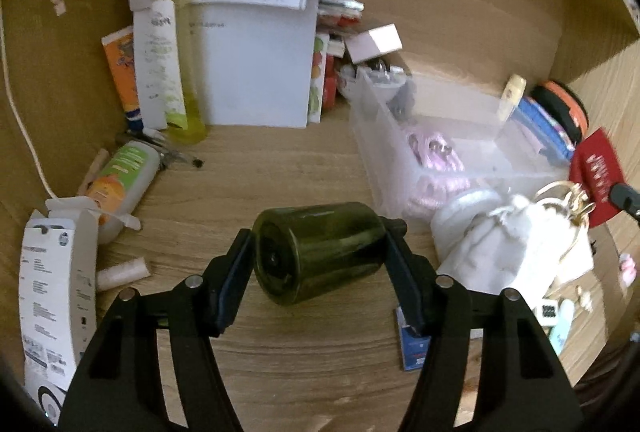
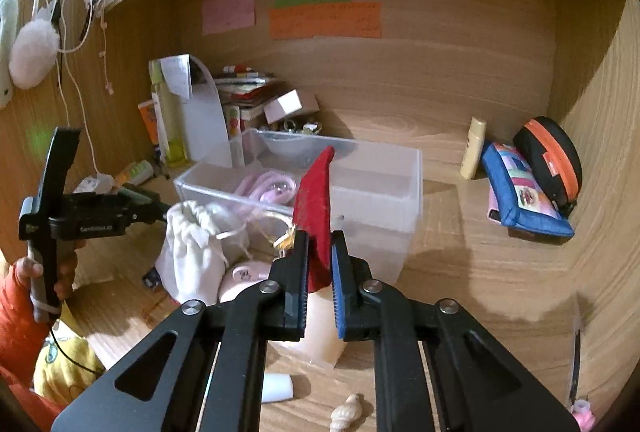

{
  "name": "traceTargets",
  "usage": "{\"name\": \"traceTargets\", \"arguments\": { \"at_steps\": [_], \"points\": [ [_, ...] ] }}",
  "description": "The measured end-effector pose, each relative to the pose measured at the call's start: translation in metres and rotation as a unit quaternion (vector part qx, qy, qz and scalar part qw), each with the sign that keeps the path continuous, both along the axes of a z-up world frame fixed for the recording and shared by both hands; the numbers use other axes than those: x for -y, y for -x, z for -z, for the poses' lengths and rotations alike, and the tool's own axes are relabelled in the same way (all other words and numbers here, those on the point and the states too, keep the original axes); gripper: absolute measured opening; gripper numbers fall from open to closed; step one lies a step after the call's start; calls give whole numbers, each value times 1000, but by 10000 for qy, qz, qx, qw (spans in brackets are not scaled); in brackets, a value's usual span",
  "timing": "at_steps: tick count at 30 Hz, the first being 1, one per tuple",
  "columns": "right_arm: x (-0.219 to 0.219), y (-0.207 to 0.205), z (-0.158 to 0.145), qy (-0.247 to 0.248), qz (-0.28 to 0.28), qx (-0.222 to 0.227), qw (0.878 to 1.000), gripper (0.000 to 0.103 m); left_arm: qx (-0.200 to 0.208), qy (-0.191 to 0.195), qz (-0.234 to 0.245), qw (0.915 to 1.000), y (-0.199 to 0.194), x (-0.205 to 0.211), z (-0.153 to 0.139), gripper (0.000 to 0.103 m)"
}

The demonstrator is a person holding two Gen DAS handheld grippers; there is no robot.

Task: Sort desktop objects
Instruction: 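Carry the green bottle and red pouch into the clear box and release both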

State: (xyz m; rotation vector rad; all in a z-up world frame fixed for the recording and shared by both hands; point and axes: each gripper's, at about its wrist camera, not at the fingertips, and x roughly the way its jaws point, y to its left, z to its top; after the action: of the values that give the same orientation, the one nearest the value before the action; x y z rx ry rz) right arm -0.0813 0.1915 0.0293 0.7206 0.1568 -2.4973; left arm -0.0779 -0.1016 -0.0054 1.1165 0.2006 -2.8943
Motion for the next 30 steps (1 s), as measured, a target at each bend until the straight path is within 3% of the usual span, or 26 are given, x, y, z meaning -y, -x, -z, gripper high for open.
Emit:
{"name": "traceTargets", "arguments": {
  "at_steps": [15,22,30],
  "points": [
    [17,21,-22,-49,-130,-273,9995,5,-732,-67,108,9972,-4,-10,-52,64],
    [24,39,-33,-123,-160,-370,9991,4,-785,-92,395,9961,15,-30,-59,64],
    [36,68,-33,-276,-104,-383,9988,4,-558,-34,641,9964,47,-52,-51,64]
  ]
}}
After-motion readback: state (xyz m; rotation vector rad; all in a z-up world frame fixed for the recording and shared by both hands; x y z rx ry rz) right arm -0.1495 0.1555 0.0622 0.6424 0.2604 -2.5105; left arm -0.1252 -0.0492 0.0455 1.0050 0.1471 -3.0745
